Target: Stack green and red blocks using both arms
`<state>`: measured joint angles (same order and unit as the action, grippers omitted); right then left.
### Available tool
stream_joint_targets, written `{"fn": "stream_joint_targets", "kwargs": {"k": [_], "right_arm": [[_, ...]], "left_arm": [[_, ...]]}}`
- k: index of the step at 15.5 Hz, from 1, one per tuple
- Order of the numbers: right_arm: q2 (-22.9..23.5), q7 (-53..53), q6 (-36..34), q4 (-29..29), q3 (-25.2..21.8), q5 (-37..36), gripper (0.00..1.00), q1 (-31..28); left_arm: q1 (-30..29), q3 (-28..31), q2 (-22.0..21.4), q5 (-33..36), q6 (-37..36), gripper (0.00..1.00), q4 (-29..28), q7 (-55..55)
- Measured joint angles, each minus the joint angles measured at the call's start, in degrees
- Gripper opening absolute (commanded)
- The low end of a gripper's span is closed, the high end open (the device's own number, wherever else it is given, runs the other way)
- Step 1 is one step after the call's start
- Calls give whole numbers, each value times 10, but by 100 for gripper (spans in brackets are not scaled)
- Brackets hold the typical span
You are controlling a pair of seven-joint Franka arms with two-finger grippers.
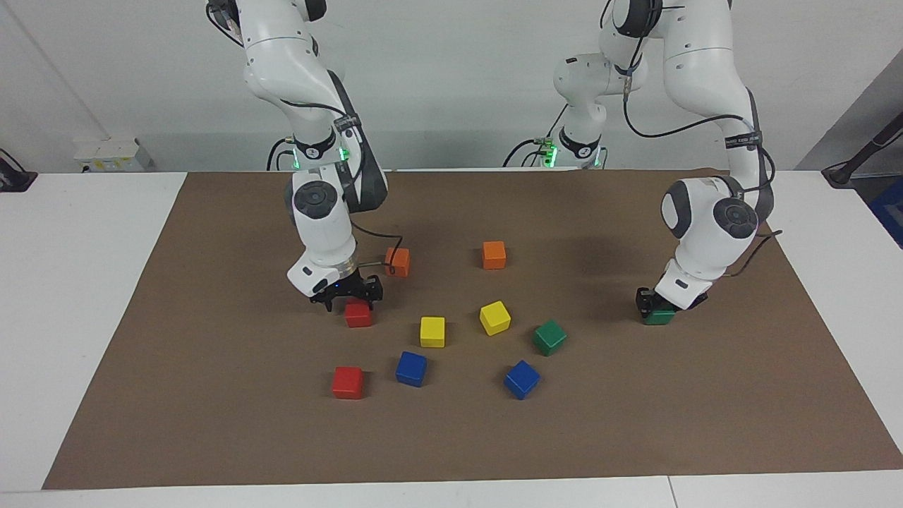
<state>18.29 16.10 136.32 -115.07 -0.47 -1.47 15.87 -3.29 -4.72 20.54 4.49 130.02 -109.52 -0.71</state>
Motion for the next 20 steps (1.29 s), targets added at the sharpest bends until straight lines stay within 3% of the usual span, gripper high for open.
{"fn": "stream_joint_targets", "kwargs": {"k": [1,2,4,5,7,10,12,16,20], "right_arm": [[1,0,2,0,0,0,84,0],[3,0,8,0,0,0,76,0],[7,0,20,0,0,0,50,0],[9,0,21,0,0,0,28,0],[11,0,22,0,0,0,0,-1],[11,1,22,0,0,0,0,-3],[11,1,22,1,0,0,0,-4],[10,-4,5,17,-1,0,0,-18],[6,-70,-114,105,-5,0,0,-79]], "left_arm": [[-3,0,0,0,0,62,0,0],[-6,0,0,0,1,100,0,0],[-10,0,2,0,1,100,-1,0],[-11,1,3,0,1,100,-1,0],[-12,1,5,0,-6,100,4,0],[-11,-4,4,-34,-99,100,76,42],[9,-10,4,-67,-140,100,130,153],[118,-14,14,-71,-139,100,149,346],[171,-12,73,-44,-133,100,198,470]]}}
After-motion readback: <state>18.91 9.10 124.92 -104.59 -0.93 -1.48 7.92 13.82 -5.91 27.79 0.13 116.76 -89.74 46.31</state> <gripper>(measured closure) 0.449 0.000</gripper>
